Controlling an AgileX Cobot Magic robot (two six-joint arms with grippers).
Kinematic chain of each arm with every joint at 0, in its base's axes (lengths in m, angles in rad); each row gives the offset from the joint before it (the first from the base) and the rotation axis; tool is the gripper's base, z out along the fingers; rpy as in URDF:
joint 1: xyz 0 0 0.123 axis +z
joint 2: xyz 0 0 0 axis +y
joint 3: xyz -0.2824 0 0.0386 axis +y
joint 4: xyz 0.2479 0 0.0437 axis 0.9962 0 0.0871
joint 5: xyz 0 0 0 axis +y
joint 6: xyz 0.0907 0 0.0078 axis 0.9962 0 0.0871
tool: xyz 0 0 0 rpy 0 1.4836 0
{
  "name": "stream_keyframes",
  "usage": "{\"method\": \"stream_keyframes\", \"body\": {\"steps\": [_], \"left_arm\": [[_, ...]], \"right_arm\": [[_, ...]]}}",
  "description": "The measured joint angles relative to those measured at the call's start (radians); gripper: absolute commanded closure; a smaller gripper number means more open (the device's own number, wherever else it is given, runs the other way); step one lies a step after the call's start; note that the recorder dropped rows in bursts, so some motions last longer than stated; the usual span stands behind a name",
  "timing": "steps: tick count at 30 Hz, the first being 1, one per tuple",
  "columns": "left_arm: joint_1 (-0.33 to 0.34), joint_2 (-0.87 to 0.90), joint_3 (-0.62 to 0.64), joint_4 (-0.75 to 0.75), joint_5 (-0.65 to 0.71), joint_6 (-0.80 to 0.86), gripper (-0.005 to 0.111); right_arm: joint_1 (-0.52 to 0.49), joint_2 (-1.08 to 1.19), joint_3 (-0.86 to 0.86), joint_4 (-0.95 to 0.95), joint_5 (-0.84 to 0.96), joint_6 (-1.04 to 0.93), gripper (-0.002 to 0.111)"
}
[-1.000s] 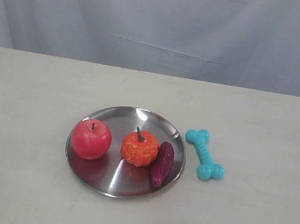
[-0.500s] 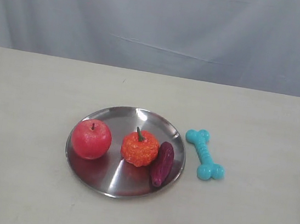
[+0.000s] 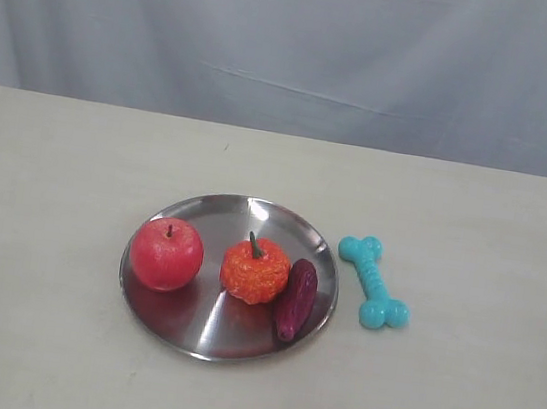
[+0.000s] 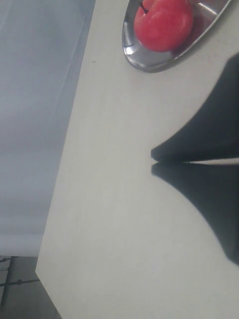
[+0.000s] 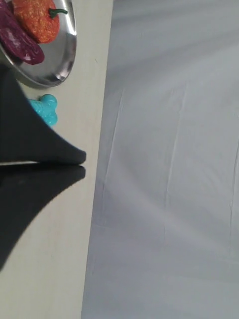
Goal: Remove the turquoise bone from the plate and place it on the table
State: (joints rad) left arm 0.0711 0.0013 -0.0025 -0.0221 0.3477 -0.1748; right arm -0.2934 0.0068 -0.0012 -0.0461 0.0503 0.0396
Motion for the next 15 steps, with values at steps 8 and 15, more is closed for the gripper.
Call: {"method": "stream_keyframes", "body": {"steps": [8,15], "left_arm": [[0.0,0.0,0.0,0.0,0.0,0.0,0.107],[0.0,0.0,0.0,0.0,0.0,0.0,0.107]], "right_arm": [[0.0,0.0,0.0,0.0,0.088,-0.016,0.108],[0.0,0.0,0.0,0.0,0.096,-0.016,0.108]]}}
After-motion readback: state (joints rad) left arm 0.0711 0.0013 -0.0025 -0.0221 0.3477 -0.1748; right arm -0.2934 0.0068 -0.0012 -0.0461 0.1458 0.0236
